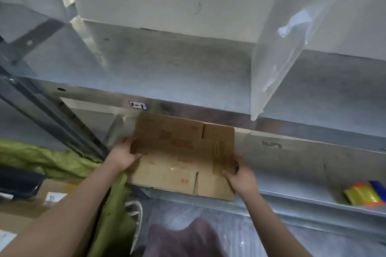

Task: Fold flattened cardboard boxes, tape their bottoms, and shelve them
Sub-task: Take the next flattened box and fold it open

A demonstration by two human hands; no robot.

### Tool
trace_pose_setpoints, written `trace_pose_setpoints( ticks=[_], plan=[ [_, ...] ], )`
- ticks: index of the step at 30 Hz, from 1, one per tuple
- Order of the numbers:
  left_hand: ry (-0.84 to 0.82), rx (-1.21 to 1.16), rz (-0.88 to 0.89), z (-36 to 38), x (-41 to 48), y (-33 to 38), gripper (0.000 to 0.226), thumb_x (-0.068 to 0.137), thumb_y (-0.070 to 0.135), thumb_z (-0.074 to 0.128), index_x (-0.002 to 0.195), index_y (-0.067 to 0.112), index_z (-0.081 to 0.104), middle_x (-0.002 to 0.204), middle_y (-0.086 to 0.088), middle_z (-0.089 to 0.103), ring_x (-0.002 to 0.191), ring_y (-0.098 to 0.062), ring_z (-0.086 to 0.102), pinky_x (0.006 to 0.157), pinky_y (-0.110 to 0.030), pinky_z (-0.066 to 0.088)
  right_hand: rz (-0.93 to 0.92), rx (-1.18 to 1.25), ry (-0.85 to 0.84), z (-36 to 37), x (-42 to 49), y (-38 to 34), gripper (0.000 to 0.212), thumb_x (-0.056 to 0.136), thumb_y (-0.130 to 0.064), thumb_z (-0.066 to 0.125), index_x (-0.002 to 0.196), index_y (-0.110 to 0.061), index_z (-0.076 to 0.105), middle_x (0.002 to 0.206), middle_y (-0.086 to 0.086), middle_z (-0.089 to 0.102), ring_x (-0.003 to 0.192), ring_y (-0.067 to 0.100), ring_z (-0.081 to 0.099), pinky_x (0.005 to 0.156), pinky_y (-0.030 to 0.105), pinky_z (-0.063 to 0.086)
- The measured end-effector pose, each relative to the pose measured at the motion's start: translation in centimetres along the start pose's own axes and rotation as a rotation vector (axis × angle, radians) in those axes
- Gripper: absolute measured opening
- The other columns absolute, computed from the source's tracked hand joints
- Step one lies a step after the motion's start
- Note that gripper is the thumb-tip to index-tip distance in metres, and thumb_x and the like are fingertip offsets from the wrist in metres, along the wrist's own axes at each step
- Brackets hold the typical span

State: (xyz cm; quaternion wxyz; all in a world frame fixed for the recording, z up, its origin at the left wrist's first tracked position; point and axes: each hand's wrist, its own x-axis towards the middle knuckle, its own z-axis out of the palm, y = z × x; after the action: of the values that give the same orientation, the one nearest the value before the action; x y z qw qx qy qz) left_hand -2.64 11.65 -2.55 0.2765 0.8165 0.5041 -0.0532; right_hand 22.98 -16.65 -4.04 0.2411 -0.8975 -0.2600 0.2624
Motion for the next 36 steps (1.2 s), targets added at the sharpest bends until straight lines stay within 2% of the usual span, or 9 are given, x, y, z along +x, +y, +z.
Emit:
trace_pose_setpoints(
  ticks=[6, 9, 11, 14, 17, 20, 25, 31, 36],
  plan=[
    [-0.025, -0.101, -0.079, 0.3, 0.6, -1.2, 0.078, 0.081, 0.035, 0.074, 0.146, 0.017, 0.034, 0.142, -0.017, 0.044, 0.125, -0.034, 0.048, 0.105, -0.038, 0.04, 0.054, 0.019, 0.0, 0.6, 0.5, -1.0, 0.071, 0.084, -0.022, 0.073, 0.146, -0.024, 0.039, 0.137, 0.007, 0.056, 0.123, 0.027, 0.053, 0.097, 0.031, 0.043],
    [-0.012, -0.143, -0.075, -0.1, 0.7, -1.1, 0.078, 0.078, 0.029, 0.078, 0.145, 0.016, 0.038, 0.139, -0.017, 0.045, 0.124, -0.034, 0.049, 0.104, -0.038, 0.04, 0.063, 0.037, 0.018, 0.7, 0.5, -1.1, 0.069, 0.084, -0.022, 0.073, 0.145, -0.023, 0.041, 0.138, 0.006, 0.055, 0.124, 0.026, 0.052, 0.098, 0.03, 0.042],
    [0.007, -0.175, -0.052, -0.3, 0.8, -1.3, 0.079, 0.075, 0.029, 0.081, 0.142, 0.017, 0.041, 0.137, -0.016, 0.048, 0.121, -0.033, 0.051, 0.101, -0.037, 0.044, 0.073, 0.059, 0.027, 0.6, 0.5, -1.1, 0.07, 0.083, -0.021, 0.074, 0.145, -0.023, 0.042, 0.138, 0.004, 0.055, 0.125, 0.025, 0.052, 0.1, 0.031, 0.043],
    [0.017, -0.26, -0.02, -0.7, 0.5, -1.6, 0.078, 0.071, 0.029, 0.084, 0.139, 0.022, 0.045, 0.134, -0.009, 0.051, 0.116, -0.03, 0.055, 0.087, -0.034, 0.05, 0.093, 0.105, 0.053, 0.4, 0.2, -1.1, 0.07, 0.082, -0.018, 0.074, 0.144, -0.023, 0.043, 0.136, 0.005, 0.057, 0.124, 0.024, 0.053, 0.099, 0.032, 0.044],
    [0.023, -0.334, 0.037, -1.4, -0.1, -1.0, 0.079, 0.069, 0.026, 0.086, 0.137, 0.025, 0.046, 0.131, -0.006, 0.052, 0.111, -0.024, 0.054, 0.094, -0.033, 0.045, 0.115, 0.207, 0.092, -0.3, -0.3, -1.1, 0.069, 0.082, -0.01, 0.073, 0.143, -0.023, 0.045, 0.136, 0.007, 0.056, 0.125, 0.025, 0.052, 0.096, 0.03, 0.043],
    [0.045, -0.385, 0.116, -2.2, -0.5, 0.0, 0.081, 0.069, 0.019, 0.086, 0.139, 0.024, 0.044, 0.127, -0.004, 0.049, 0.104, -0.02, 0.051, 0.089, -0.03, 0.043, 0.099, 0.283, 0.169, -1.4, -1.0, -1.1, 0.071, 0.08, -0.006, 0.073, 0.142, -0.025, 0.045, 0.134, 0.009, 0.056, 0.122, 0.026, 0.053, 0.093, 0.03, 0.043],
    [0.076, -0.423, 0.2, -3.9, -1.4, 2.7, 0.084, 0.069, 0.025, 0.086, 0.138, 0.035, 0.04, 0.129, -0.002, 0.045, 0.107, -0.023, 0.051, 0.089, -0.036, 0.049, 0.025, 0.378, 0.303, -4.2, -2.3, -1.0, 0.071, 0.08, -0.006, 0.072, 0.141, -0.029, 0.046, 0.138, 0.005, 0.051, 0.122, 0.027, 0.053, 0.096, 0.03, 0.043],
    [0.09, -0.417, 0.253, -3.7, -2.6, 5.9, 0.084, 0.071, 0.022, 0.085, 0.141, 0.028, 0.039, 0.124, 0.001, 0.045, 0.102, -0.021, 0.051, 0.084, -0.031, 0.046, -0.018, 0.317, 0.283, -6.8, -3.5, 0.6, 0.078, 0.076, -0.021, 0.08, 0.145, -0.023, 0.043, 0.141, 0.009, 0.047, 0.129, 0.028, 0.046, 0.105, 0.036, 0.039],
    [0.034, -0.392, 0.274, -1.9, -4.6, 8.6, 0.084, 0.072, 0.023, 0.084, 0.142, 0.025, 0.039, 0.135, -0.003, 0.047, 0.118, -0.025, 0.05, 0.096, -0.032, 0.044, 0.028, 0.309, 0.266, -8.9, -4.8, 4.0, 0.081, 0.076, -0.018, 0.08, 0.146, -0.025, 0.04, 0.141, 0.012, 0.044, 0.131, 0.029, 0.043, 0.111, 0.039, 0.035]
  ],
)
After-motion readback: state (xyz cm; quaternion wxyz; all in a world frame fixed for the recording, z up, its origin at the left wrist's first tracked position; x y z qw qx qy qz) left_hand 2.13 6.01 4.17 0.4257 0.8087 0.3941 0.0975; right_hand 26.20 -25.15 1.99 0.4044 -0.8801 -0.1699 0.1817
